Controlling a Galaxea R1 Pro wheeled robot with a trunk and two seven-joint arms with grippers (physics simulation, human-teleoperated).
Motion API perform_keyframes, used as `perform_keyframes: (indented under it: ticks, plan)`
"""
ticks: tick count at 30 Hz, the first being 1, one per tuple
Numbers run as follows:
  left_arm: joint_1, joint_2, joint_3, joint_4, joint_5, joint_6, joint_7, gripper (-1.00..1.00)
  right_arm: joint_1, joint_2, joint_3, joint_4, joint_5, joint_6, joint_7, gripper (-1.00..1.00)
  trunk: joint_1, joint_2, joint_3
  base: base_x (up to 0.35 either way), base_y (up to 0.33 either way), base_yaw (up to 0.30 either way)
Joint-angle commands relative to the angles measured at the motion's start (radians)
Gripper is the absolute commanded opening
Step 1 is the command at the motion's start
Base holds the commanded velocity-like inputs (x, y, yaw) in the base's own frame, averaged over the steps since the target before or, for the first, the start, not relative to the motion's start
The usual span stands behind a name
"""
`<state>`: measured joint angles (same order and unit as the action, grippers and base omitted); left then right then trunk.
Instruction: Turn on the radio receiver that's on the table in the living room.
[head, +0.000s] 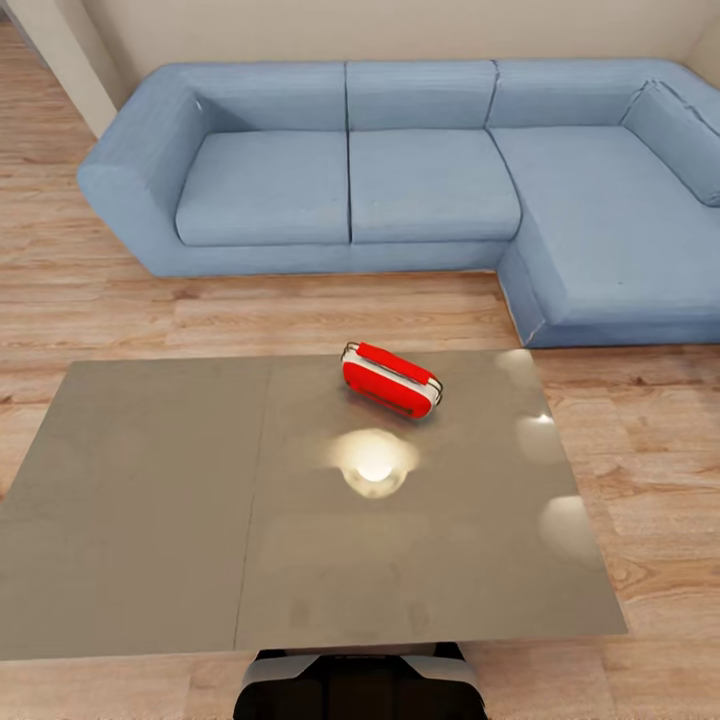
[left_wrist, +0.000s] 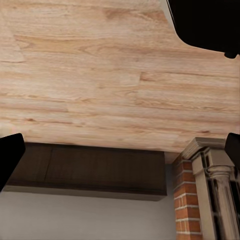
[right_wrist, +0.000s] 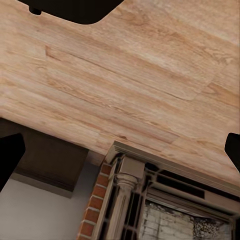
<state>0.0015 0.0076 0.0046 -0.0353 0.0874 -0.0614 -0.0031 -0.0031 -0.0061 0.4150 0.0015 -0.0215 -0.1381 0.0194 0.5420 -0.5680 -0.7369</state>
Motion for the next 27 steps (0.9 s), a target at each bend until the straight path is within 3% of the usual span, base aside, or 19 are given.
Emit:
perform_keyframes:
  ticks: [1, 27]
  plan:
    - [0.0, 0.0, 0.0, 0.0, 0.0, 0.0, 0.0, 1.0, 0.0, 0.0, 0.0, 0.0, 0.0, 0.0, 0.0, 1.0, 0.0, 0.0, -0.002, 0.0, 0.0, 0.0]
    - [0.0, 0.0, 0.0, 0.0, 0.0, 0.0, 0.0, 1.0, 0.0, 0.0, -0.001, 0.0, 0.0, 0.0, 0.0, 1.0, 0.0, 0.0, -0.043, 0.0, 0.0, 0.0]
